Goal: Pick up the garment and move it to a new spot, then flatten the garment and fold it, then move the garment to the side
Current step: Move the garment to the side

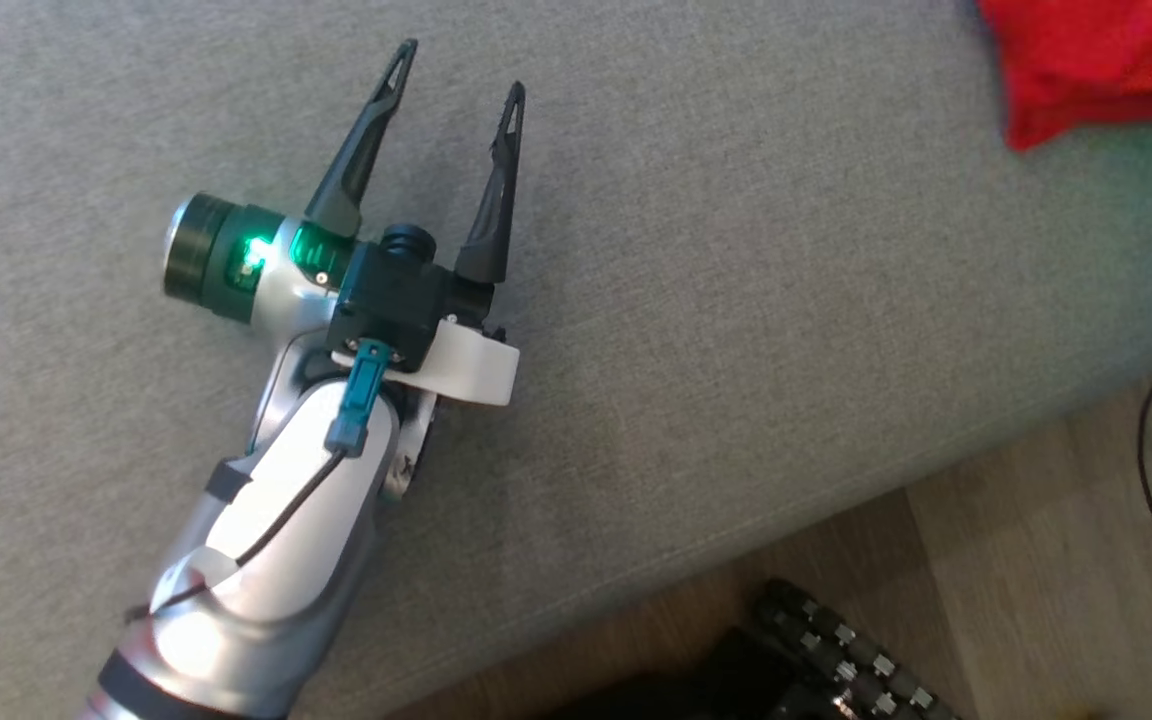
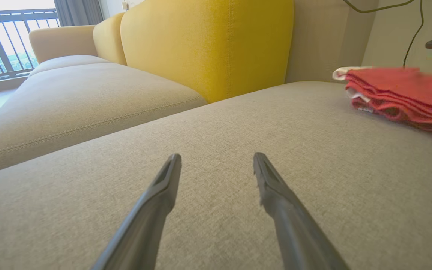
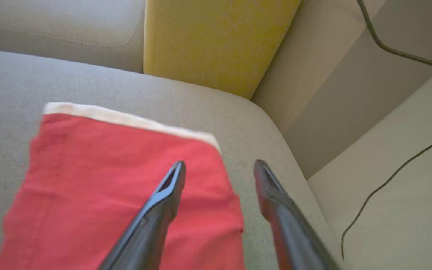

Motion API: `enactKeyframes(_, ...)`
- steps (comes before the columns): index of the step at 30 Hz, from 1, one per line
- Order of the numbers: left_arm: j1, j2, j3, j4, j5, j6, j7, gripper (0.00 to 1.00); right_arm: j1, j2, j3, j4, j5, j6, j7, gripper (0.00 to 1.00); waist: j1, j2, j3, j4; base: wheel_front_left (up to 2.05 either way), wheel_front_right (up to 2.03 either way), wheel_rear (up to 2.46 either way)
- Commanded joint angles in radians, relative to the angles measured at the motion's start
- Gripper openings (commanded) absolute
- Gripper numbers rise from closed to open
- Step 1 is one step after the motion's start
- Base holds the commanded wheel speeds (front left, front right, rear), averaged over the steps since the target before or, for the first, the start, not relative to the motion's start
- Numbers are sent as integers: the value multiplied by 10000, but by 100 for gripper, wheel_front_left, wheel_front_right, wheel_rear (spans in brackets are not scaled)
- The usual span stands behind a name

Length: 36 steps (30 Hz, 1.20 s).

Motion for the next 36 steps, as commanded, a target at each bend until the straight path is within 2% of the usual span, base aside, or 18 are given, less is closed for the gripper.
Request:
enactKeyframes(1, 88, 48, 166, -129, -96, 115, -3, 100, 428, -196, -114, -300, 9, -6, -90, 100, -1, 0, -216, 153, 0, 0, 0)
enactKeyframes(8, 453, -145, 236, -345, -468, 385, -3, 100, 625, 41, -365, -984, -225, -6, -91, 100, -1, 0, -1119, 707, 0, 0, 0)
enactKeyframes(19, 1988, -390, 849, -995, -1177, 907, -3, 100, 2023, 1251, -170, -2749, 96, -6, -91, 100, -1, 0, -3247, 2374, 0, 0, 0)
enactKeyframes(27, 3335, -577, 1595, -1416, -1513, 1093, -3, 100, 3636, 2410, -426, -3617, -308, -6, -91, 100, -1, 0, -4349, 3189, 0, 0, 0)
enactKeyframes(29, 3665, -606, 1780, -1464, -1552, 1051, -3, 100, 4118, 2705, -489, -3814, -701, -6, -91, 100, -1, 0, -4595, 3336, 0, 0, 0)
enactKeyframes(30, 3961, -639, 1908, -1490, -1572, 947, -3, 100, 4649, 3049, -736, -4018, -1124, -6, -91, 100, -1, 0, -4826, 3485, 0, 0, 0)
enactKeyframes(36, 4836, -714, 2451, -1489, -1611, 521, -3, 100, 6257, 4442, -1464, -4421, -1995, -6, -91, 100, -1, 0, -5370, 3674, 0, 0, 0)
